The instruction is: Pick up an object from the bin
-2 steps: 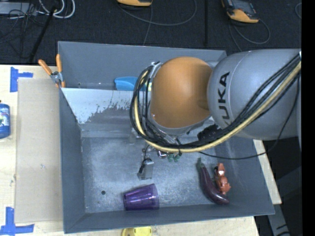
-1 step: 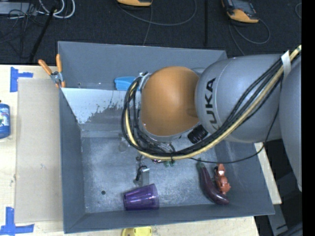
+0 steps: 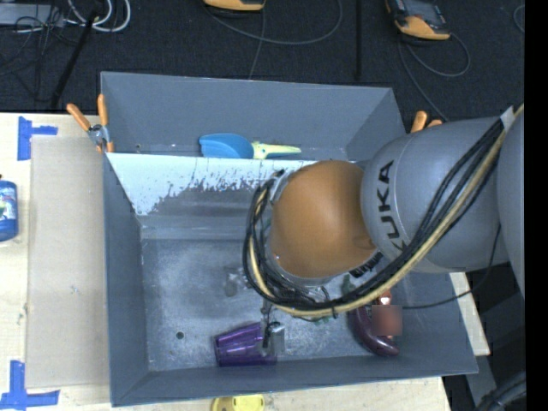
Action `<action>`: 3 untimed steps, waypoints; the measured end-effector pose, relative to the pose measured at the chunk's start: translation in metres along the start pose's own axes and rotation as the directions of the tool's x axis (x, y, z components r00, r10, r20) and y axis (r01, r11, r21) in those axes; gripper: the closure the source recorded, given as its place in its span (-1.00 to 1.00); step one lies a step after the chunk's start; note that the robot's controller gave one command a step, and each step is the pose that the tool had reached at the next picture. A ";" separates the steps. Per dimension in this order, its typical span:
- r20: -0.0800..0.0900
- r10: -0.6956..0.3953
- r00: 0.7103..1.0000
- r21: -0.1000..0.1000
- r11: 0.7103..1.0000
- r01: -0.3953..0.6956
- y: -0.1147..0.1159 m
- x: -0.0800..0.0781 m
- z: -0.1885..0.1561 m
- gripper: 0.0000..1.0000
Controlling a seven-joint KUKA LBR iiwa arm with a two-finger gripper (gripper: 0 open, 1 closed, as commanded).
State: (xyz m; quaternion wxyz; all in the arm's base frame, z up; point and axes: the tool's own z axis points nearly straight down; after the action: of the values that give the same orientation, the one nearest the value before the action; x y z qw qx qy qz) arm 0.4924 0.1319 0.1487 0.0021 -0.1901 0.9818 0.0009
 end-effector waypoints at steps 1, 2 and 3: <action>-0.010 0.001 1.000 0.000 1.000 -0.001 -0.013 0.024 0.020 -1.00; -0.005 -0.126 0.992 0.000 0.992 0.126 -0.001 0.008 0.052 -1.00; -0.006 -0.173 0.985 -0.001 0.985 0.173 -0.013 0.008 0.080 1.00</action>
Offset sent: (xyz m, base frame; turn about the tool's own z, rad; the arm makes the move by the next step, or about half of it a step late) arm -0.0046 0.0018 -0.0617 -0.1445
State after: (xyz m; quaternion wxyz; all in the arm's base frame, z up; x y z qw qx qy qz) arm 0.4903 0.1171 0.0690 -0.0010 -0.2744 0.9616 0.0004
